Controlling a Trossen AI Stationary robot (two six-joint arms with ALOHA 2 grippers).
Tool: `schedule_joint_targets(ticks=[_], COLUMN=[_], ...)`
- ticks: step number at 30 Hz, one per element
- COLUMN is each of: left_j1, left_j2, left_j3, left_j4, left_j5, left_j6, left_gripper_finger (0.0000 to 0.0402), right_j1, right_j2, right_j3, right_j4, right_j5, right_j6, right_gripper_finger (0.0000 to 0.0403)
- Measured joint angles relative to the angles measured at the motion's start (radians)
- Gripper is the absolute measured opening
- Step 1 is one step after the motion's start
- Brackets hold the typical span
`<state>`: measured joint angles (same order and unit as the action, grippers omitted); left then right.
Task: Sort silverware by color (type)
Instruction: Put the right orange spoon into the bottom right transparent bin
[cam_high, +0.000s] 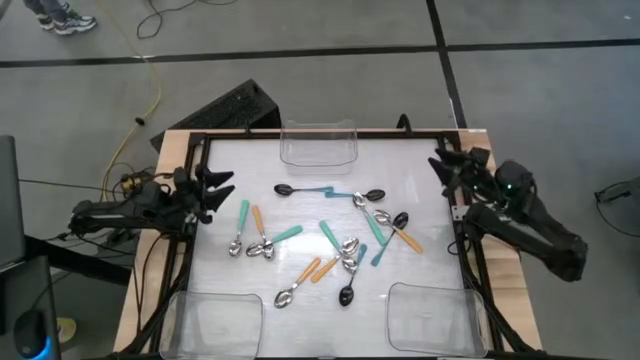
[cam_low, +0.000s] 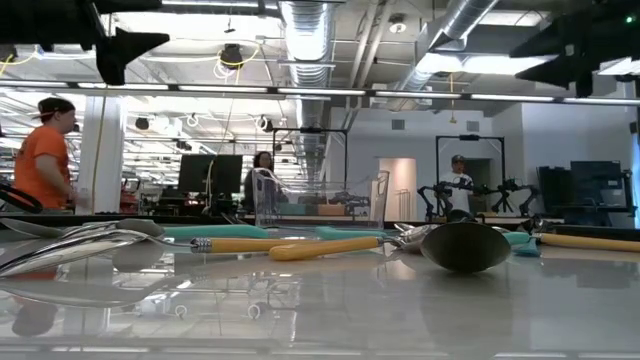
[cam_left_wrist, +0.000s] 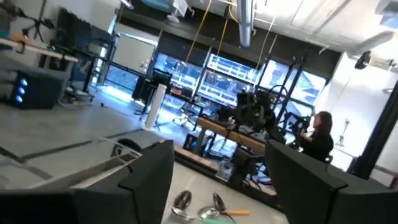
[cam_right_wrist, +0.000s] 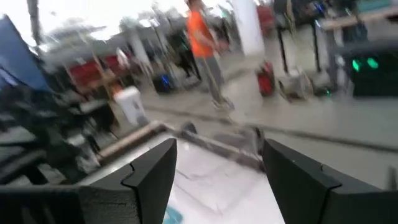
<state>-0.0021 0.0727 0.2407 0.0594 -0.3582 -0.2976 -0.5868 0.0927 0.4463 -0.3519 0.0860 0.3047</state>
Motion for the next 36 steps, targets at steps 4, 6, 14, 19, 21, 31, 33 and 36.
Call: schedule_joint_targets(ticks=[4,6,14,19,21,31,33,36], left_j1=[0.000,0.000,0.005,0.005,0.005,0.005,0.005,0.005], left_j2=[0.015,0.032,0.166,0.256,0.278,0.296,0.296,0.296], left_j3=[0.040,0.075,0.268,0.379,0.407,0.427,0.427,0.427], left_j4=[-0.016,-0.051,-0.217,-0.267,-0.276,-0.355,-0.371,-0.371], left_j5=[-0.047,-0.073,-0.019,0.027,0.095,0.125,0.100,0.088], left_j6=[0.031,0.028,0.075,0.102,0.121,0.118,0.114,0.112], left_gripper_finger=[0.0273,0.0285,0.0293,0.0293,0.0293,0.0293,0.0293,0.0293], right_j1=[0.028,0.044,0.117,0.202,0.257,0.545,0.588,0.634], right_j2=[0.078,0.127,0.362,0.490,0.533,0.769,0.811,0.853], right_j3=[0.111,0.147,0.267,0.299,0.306,0.315,0.315,0.315], right_j4=[-0.121,-0.148,-0.175,-0.192,-0.175,-0.215,-0.257,-0.355], right_j5=[0.006,0.007,0.022,-0.007,-0.026,0.095,0.101,0.137], right_j6=[-0.018,-0.028,-0.124,-0.122,-0.122,0.033,0.045,0.066], right_gripper_finger=[0.0266,0.0266,0.0266,0.0266,0.0266,0.0266,0.0266,0.0266])
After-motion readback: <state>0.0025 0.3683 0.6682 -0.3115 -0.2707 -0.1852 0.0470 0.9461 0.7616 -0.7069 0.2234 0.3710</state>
